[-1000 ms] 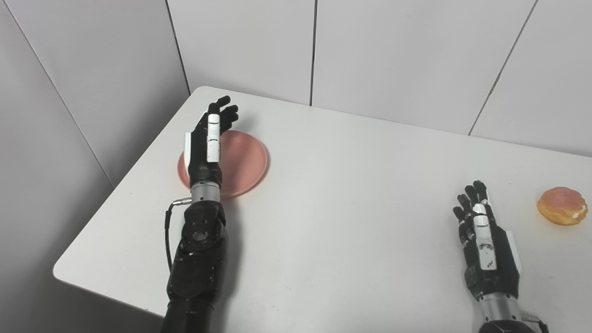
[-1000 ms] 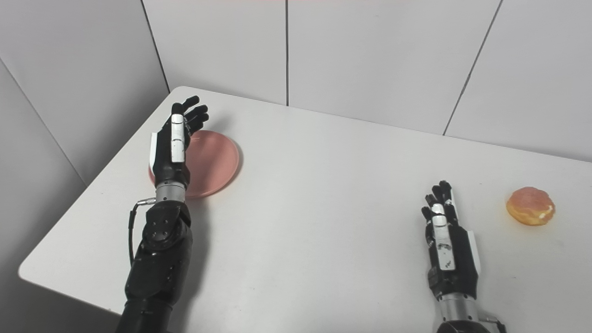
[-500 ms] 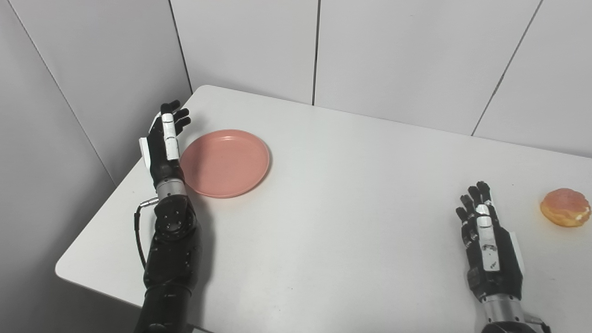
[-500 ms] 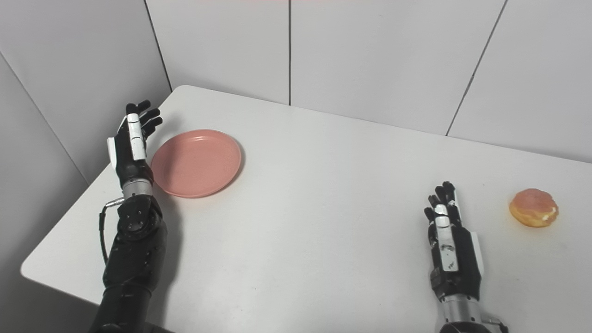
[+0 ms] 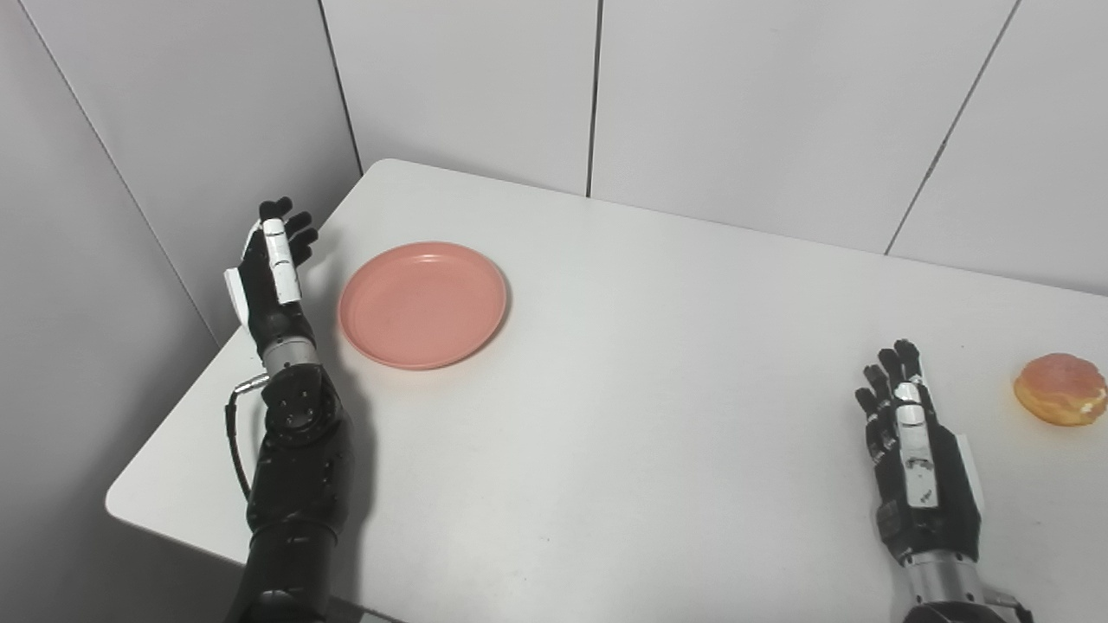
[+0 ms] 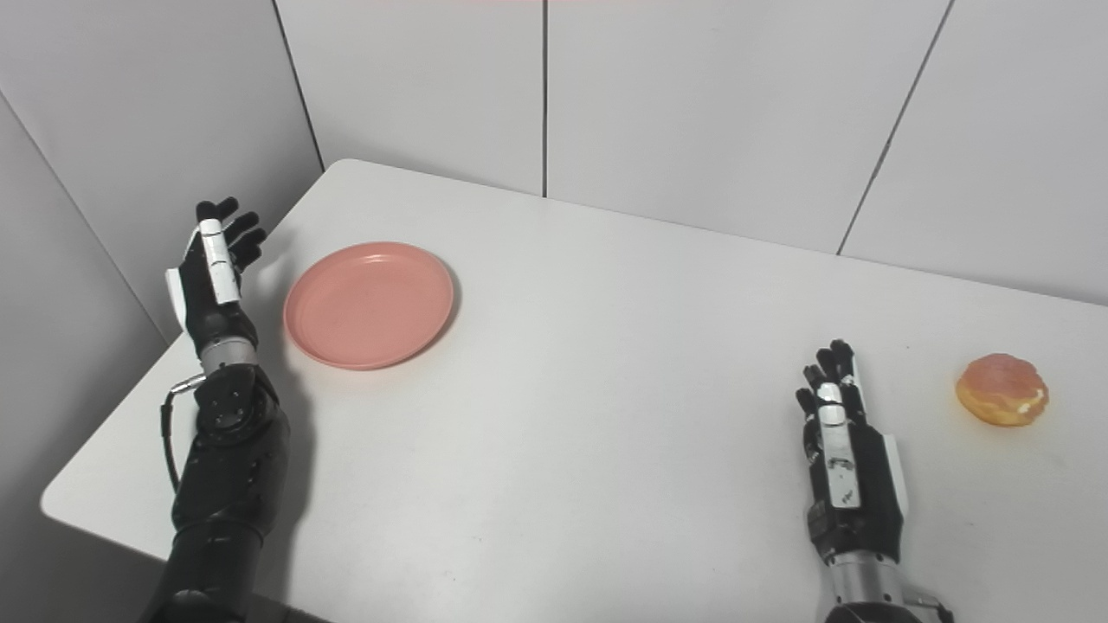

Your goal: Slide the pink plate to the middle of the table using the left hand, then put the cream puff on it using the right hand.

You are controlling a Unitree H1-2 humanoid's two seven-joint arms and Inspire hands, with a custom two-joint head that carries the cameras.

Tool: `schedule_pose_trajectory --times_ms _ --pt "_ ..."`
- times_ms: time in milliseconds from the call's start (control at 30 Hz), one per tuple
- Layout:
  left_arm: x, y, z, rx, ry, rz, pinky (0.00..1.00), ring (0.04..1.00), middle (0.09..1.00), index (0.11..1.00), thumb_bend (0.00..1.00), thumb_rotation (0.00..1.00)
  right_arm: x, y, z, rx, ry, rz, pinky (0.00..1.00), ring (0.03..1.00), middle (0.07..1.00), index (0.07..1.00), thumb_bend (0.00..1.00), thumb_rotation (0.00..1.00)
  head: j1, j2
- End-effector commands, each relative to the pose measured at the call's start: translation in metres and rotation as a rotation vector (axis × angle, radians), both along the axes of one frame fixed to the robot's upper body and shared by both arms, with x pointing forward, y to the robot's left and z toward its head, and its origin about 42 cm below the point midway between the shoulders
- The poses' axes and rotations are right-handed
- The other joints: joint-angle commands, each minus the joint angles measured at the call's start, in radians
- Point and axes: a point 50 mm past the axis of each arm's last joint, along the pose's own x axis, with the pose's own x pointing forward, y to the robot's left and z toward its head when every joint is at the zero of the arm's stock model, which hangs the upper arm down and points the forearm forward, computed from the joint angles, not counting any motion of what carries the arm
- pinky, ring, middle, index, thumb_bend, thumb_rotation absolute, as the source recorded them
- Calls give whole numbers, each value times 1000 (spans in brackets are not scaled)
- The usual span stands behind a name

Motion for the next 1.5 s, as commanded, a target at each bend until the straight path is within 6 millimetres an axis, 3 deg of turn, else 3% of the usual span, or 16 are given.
schedule_pose_trajectory --times_ms 0,233,533,1000,1467 --pt "9 4 22 28 -43 -26 902 778 755 761 689 1000 -12 -9 -22 -3 34 -14 1000 1000 1000 1000 648 815 1 1" --pt "15 -3 16 15 27 -139 827 823 808 809 672 1000 -11 -8 -23 -9 35 -13 1000 1000 1000 1000 656 826 -2 1" --pt "16 -24 11 -52 83 -287 863 856 845 845 751 1000 -11 -7 -21 -2 25 -12 1000 1000 1000 1000 661 811 -3 2" --pt "18 -55 12 -126 120 -384 873 845 821 812 727 1000 -10 -7 -22 7 25 -21 1000 1000 1000 1000 653 804 -11 7" --pt "15 -111 9 -103 125 -539 900 864 847 843 731 1000 -9 0 -21 15 16 -24 1000 1000 1000 1000 661 820 -57 15"
